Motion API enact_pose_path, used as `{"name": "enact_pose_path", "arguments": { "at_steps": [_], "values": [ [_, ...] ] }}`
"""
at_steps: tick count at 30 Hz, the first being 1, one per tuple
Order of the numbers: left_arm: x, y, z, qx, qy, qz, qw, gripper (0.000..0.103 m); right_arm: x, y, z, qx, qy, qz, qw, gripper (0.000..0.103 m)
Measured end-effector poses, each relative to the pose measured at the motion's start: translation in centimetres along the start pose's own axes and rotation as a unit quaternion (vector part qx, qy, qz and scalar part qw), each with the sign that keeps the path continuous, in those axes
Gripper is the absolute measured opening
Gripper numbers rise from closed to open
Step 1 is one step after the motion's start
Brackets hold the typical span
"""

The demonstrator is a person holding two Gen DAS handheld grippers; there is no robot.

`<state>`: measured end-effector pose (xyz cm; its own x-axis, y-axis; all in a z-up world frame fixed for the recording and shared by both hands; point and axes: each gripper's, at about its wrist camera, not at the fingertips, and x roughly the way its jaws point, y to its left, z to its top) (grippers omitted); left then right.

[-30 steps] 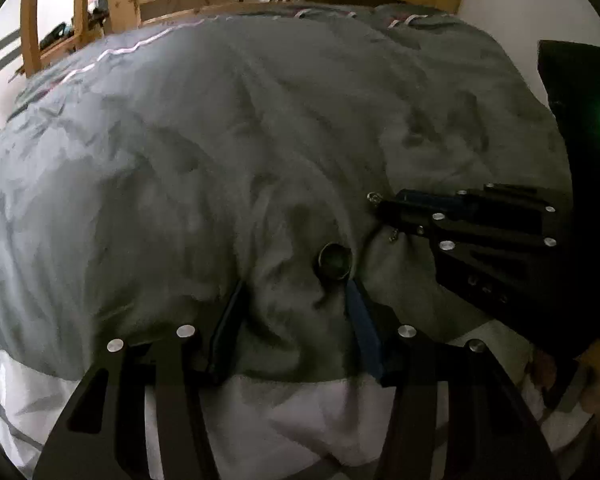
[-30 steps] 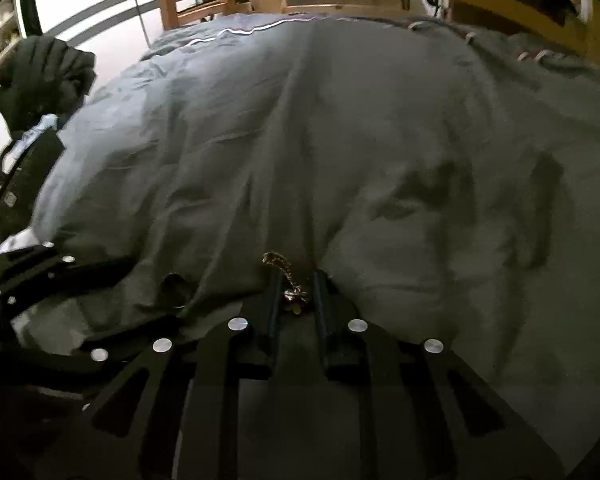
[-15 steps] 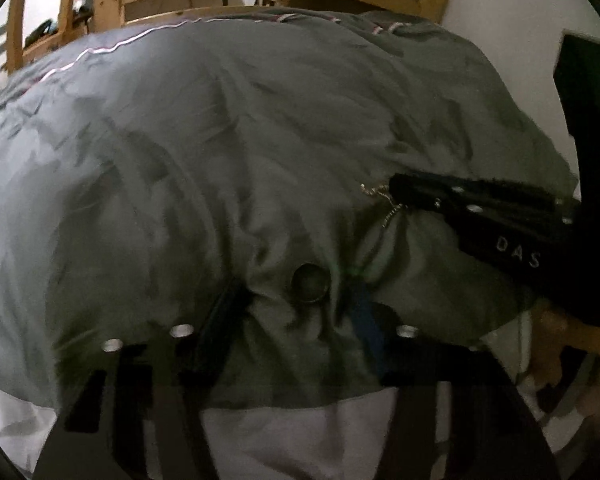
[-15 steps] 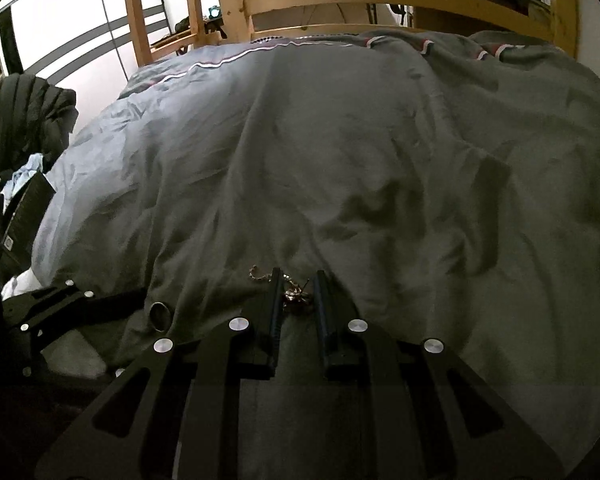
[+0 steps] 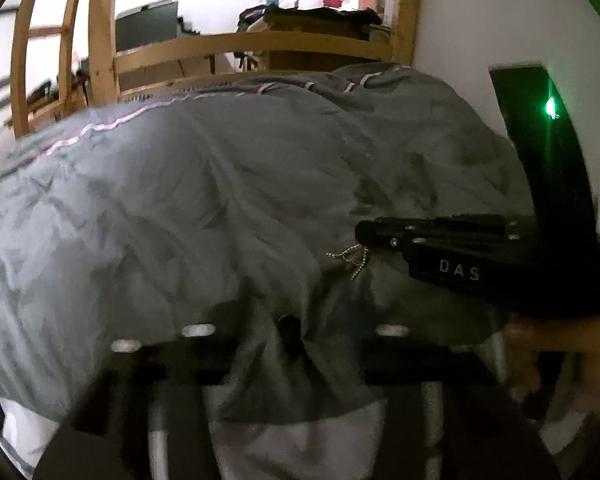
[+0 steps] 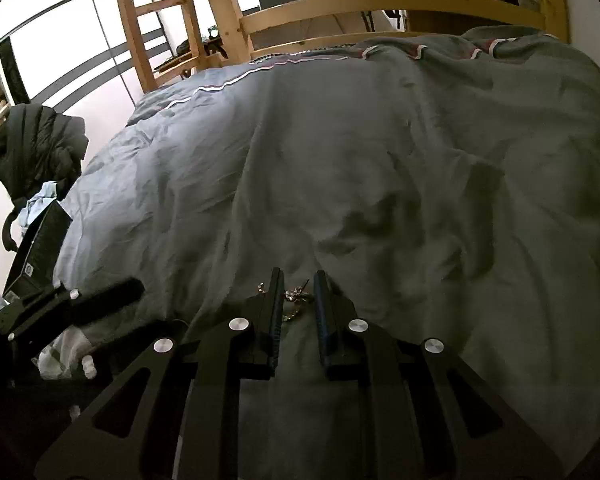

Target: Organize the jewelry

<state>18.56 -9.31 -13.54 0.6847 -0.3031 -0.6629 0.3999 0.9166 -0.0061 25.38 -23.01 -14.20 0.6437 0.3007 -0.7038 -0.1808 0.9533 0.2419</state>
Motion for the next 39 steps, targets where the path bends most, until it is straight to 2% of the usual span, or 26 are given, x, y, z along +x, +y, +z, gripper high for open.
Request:
{"name": "enact_pose_path", "arguments": {
  "at_steps": [2,5,8,12,14,20,23,27,30,32,33,36,37,39],
  "values": [
    [1.9,-0.3,0.2,0.015,0.027,0.015,0.9994,0.058,0.2,0.2,0.1,-0.004,0.000,0.002,1.000,0.016],
    [4.7,1.1,-0.4,-0.019,0.095,0.012,0.9952,0.056,0.6,0.4,-0.1,-0.012,0.005,-0.002,1.000,0.016],
    [4.5,2.4,-0.2,-0.054,0.102,0.001,0.9933,0.050,1.4,0.6,-0.4,-0.022,0.020,-0.005,1.000,0.016],
    [4.0,2.8,0.1,-0.066,0.096,0.006,0.9931,0.038,2.8,0.9,-1.0,-0.039,0.042,-0.014,0.998,0.020],
    [3.3,3.2,0.0,-0.072,0.090,0.008,0.9933,0.035,2.9,1.0,-1.0,-0.045,0.042,-0.018,0.998,0.020],
    [2.7,3.4,-0.1,-0.091,0.079,0.014,0.9926,0.035,2.9,0.9,-1.0,-0.040,0.041,-0.012,0.998,0.020],
    [1.8,4.1,-0.6,-0.107,0.068,0.060,0.9902,0.035,2.9,0.9,-1.0,-0.038,0.041,-0.015,0.998,0.020],
    [2.4,6.5,-1.0,-0.163,0.082,0.046,0.9823,0.035,2.8,0.9,-1.2,-0.036,0.041,-0.014,0.998,0.020],
    [1.7,6.3,-0.6,-0.161,0.059,0.035,0.9845,0.035,2.7,0.9,-1.1,-0.034,0.038,-0.014,0.999,0.021],
    [0.8,5.8,-0.4,-0.149,0.041,0.043,0.9871,0.035,2.3,0.8,-0.9,-0.030,0.030,-0.010,0.999,0.023],
    [0.9,5.6,-0.3,-0.141,0.042,0.048,0.9879,0.035,2.2,0.8,-0.9,-0.030,0.028,-0.007,0.999,0.027],
    [2.5,5.8,-0.8,-0.146,0.082,0.050,0.9846,0.035,2.2,1.4,-1.0,-0.046,0.025,0.000,0.999,0.038],
    [2.6,6.0,-0.8,-0.151,0.082,0.048,0.9840,0.035,2.3,1.7,-1.1,-0.053,0.026,0.000,0.998,0.044],
    [2.0,6.2,-0.6,-0.155,0.071,0.046,0.9844,0.035,2.5,2.3,-1.3,-0.068,0.029,-0.002,0.997,0.047]
  ]
}}
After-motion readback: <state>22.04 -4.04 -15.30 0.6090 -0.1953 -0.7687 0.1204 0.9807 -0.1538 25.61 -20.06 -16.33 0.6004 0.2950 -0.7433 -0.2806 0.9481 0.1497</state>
